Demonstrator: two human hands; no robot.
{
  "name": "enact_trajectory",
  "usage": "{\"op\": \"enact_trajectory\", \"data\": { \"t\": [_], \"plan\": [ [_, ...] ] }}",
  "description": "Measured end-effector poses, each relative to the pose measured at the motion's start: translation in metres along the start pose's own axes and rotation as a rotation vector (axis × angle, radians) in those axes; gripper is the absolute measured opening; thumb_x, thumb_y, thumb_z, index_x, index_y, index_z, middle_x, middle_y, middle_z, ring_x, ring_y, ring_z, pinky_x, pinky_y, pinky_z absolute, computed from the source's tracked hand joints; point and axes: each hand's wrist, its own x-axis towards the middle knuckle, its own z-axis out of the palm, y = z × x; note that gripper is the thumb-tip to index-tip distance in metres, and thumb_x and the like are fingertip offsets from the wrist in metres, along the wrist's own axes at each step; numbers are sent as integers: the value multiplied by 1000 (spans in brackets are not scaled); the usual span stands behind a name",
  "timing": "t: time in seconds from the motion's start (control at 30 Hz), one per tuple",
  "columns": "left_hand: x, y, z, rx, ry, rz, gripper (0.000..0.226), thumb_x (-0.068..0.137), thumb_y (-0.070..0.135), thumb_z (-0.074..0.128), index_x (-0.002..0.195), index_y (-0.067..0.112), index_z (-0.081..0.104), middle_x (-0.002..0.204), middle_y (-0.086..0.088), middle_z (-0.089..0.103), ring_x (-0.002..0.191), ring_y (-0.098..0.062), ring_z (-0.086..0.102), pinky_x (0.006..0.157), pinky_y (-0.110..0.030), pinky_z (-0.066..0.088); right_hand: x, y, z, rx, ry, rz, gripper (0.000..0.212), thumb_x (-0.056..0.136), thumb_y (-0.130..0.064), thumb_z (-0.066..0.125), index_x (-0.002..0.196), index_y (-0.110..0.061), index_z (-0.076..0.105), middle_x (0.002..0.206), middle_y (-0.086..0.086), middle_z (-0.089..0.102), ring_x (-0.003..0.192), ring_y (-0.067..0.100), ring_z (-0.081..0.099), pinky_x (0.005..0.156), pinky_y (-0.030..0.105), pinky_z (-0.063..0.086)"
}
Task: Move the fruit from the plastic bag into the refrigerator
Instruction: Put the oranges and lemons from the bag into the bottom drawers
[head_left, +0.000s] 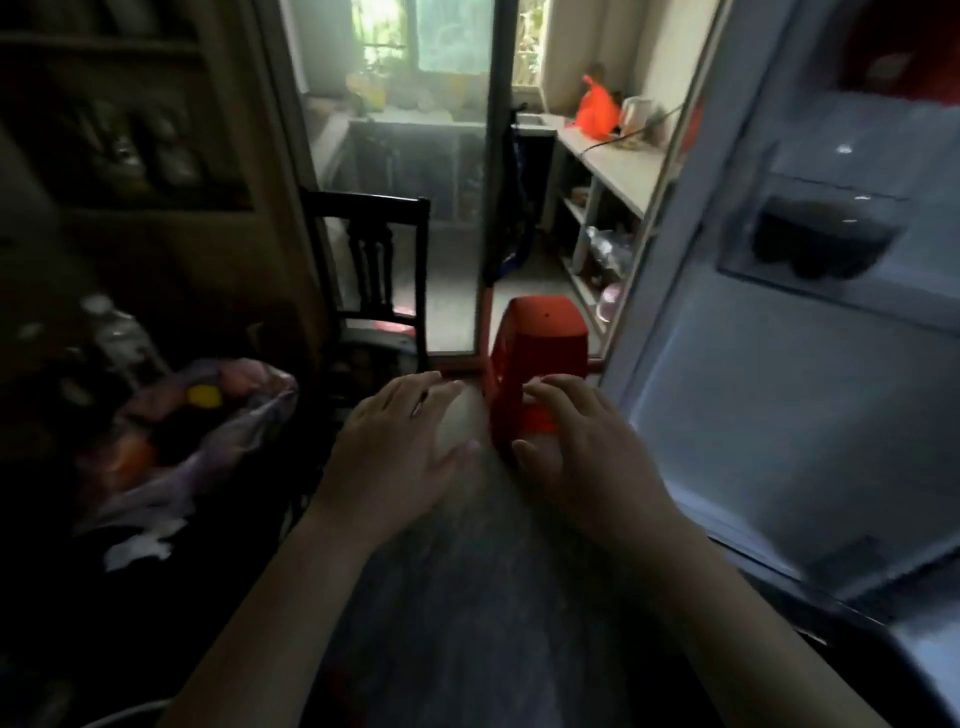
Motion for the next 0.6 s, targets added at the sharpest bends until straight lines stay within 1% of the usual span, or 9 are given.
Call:
{"op": "enact_trajectory", "data": {
  "t": [0.1, 0.13, 0.23, 0.3, 0.37, 0.43, 0.47, 0.5, 0.6],
  "plan": [
    [-14, -62, -7, 53, 8, -120, 61, 81, 56, 40, 128, 21, 56, 131, -4, 55, 121, -24, 51, 97, -43, 44, 43, -40, 41, 0, -22, -94, 56, 88, -42, 59, 138, -23, 43, 142, -2, 41, 128, 17, 40, 96, 21, 26],
    [-21, -81, -10, 70, 4, -167, 61, 81, 57, 40, 129, 22, 55, 132, -3, 54, 122, -24, 50, 98, -43, 43, 56, -52, 55, 9, -29, -123, 55, 87, -40, 61, 135, -20, 46, 139, 1, 45, 125, 19, 43, 96, 22, 29],
    [-44, -133, -18, 91, -7, -288, 62, 84, 60, 35, 133, 25, 50, 136, 0, 50, 126, -22, 45, 100, -40, 39, 85, -90, 91, 63, -81, -202, 54, 85, -37, 63, 133, -16, 49, 136, 4, 49, 123, 23, 47, 97, 33, 42],
    [-61, -160, -22, 98, -11, -360, 63, 84, 61, 33, 135, 26, 48, 137, 2, 48, 127, -20, 42, 99, -39, 38, 99, -114, 111, 84, -108, -264, 53, 85, -34, 64, 132, -14, 51, 133, 6, 51, 121, 25, 49, 96, 35, 44],
    [-76, -182, -26, 93, 7, -419, 59, 85, 58, 39, 134, 27, 47, 135, 3, 48, 125, -18, 43, 96, -37, 39, 112, -134, 129, 102, -139, -319, 52, 84, -31, 66, 130, -12, 53, 130, 7, 53, 117, 28, 52, 94, 35, 45],
    [-90, -201, -27, 74, 53, -473, 52, 85, 51, 53, 131, 25, 49, 131, 1, 51, 120, -20, 47, 93, -37, 41, 125, -152, 145, 115, -167, -379, 50, 83, -30, 67, 128, -11, 55, 127, 7, 55, 114, 28, 54, 91, 36, 47],
    [-96, -209, -27, 64, 60, -505, 52, 85, 49, 56, 130, 25, 49, 130, 1, 52, 120, -20, 48, 94, -37, 42, 131, -160, 153, 123, -180, -410, 49, 83, -29, 67, 127, -11, 55, 126, 7, 55, 113, 28, 54, 90, 37, 48],
    [-103, -217, -26, 52, 56, -537, 51, 85, 50, 55, 130, 25, 49, 131, 1, 51, 122, -19, 48, 96, -37, 43, 138, -167, 160, 131, -199, -439, 49, 83, -30, 67, 126, -11, 55, 126, 7, 55, 114, 28, 54, 90, 38, 49],
    [-118, -238, -20, -13, 46, -631, 55, 86, 59, 43, 132, 29, 47, 135, 6, 47, 126, -14, 43, 98, -35, 44, 156, -184, 182, 137, -257, -502, 50, 84, -31, 64, 129, -11, 52, 128, 7, 54, 116, 28, 51, 92, 40, 48]
  ]
}}
